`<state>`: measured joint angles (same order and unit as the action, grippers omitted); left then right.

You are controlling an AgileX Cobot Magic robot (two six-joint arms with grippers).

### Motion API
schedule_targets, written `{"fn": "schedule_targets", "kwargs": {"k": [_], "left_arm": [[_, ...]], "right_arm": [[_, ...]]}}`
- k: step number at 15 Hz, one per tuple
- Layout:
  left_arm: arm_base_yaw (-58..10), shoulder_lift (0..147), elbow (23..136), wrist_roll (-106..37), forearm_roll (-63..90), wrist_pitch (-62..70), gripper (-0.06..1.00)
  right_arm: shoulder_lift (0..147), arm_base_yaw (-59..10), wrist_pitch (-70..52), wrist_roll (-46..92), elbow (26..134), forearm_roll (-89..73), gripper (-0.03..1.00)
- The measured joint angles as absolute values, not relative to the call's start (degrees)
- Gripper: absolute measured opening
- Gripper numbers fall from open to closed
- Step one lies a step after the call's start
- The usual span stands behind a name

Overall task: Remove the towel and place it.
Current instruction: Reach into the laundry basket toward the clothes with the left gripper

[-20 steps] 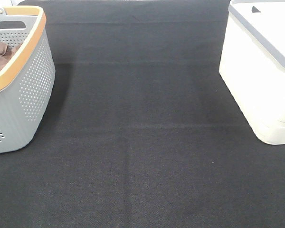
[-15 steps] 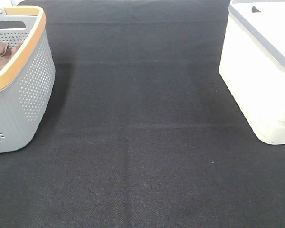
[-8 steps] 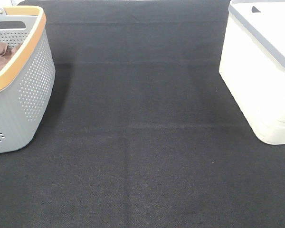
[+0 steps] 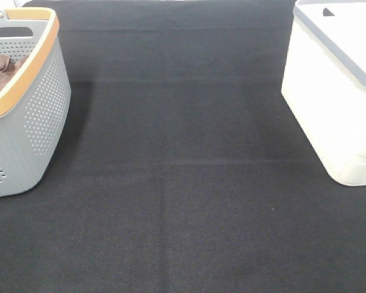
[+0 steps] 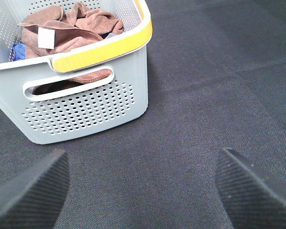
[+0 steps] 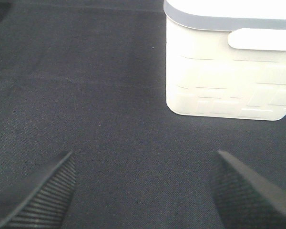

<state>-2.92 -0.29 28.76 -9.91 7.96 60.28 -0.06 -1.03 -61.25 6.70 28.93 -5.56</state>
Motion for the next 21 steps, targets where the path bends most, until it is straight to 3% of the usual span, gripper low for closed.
{"fn": "schedule_targets", "kwargs": {"k": [21], "left_arm": [[-2.9,-0.3,28.8,-9.9,8.0,60.3,0.8]], "right_arm": [[-0.1,-1.0,-61.2,6.7,28.9,-5.6,0.74]]}}
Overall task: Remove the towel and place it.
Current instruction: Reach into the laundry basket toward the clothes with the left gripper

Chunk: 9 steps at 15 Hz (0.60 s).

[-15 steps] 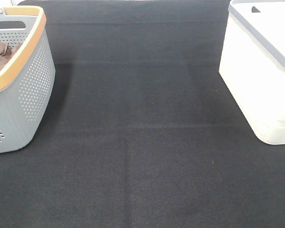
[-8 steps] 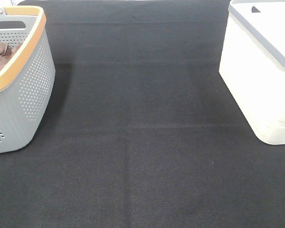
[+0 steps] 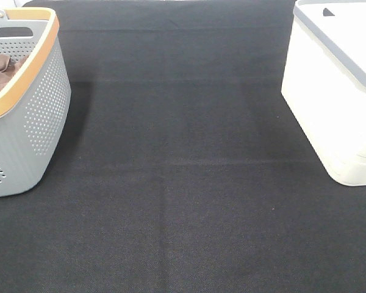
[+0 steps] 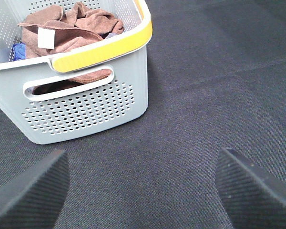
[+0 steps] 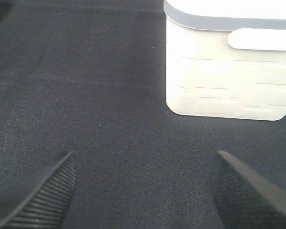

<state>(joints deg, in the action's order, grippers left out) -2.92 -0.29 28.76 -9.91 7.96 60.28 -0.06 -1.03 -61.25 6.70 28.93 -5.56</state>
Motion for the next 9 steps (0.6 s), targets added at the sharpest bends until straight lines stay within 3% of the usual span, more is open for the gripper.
{"fn": "schedule_targets", "kwargs": {"k": [9], "left_arm": [[-2.9,-0.3,28.8,-9.9,8.0,60.3,0.8]], "right_arm": [[-0.1,-1.0,-61.2,6.7,28.9,-5.6,0.74]]}}
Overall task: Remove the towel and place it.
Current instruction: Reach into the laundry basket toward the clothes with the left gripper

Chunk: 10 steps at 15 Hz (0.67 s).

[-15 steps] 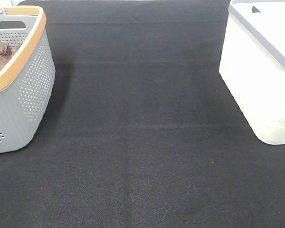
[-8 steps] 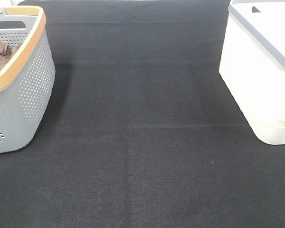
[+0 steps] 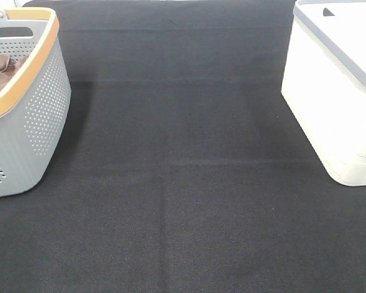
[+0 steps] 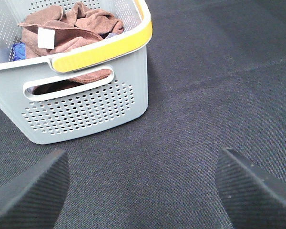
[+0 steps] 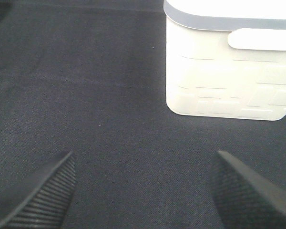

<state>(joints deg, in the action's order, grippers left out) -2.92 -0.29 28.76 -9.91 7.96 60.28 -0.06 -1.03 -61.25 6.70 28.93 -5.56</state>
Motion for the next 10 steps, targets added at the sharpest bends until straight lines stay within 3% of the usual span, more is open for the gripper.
{"fn": "schedule_targets", "kwargs": {"k": [10], "left_arm": [[-2.9,-0.3,28.8,-9.9,8.0,60.3,0.8]], "right_arm": [[-0.1,-1.0,-61.2,6.7,28.9,-5.6,0.74]]}}
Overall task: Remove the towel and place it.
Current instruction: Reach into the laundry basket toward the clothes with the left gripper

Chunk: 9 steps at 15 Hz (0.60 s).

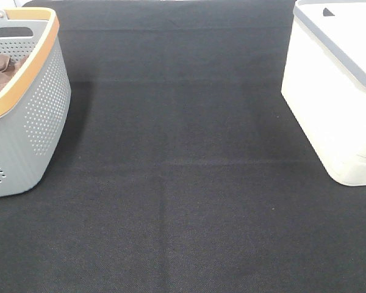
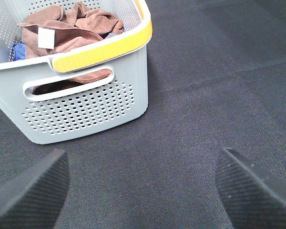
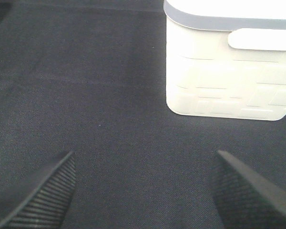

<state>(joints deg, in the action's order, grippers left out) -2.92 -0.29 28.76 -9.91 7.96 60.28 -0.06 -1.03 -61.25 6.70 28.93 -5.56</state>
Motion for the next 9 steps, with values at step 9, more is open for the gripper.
{"fn": "schedule_targets", "kwargs": {"k": [9], "left_arm": [[-2.9,-0.3,28.8,-9.9,8.2,60.3,0.8]], "right_arm": [[-0.1,-1.0,-61.2,6.7,28.9,-5.6,0.74]]}}
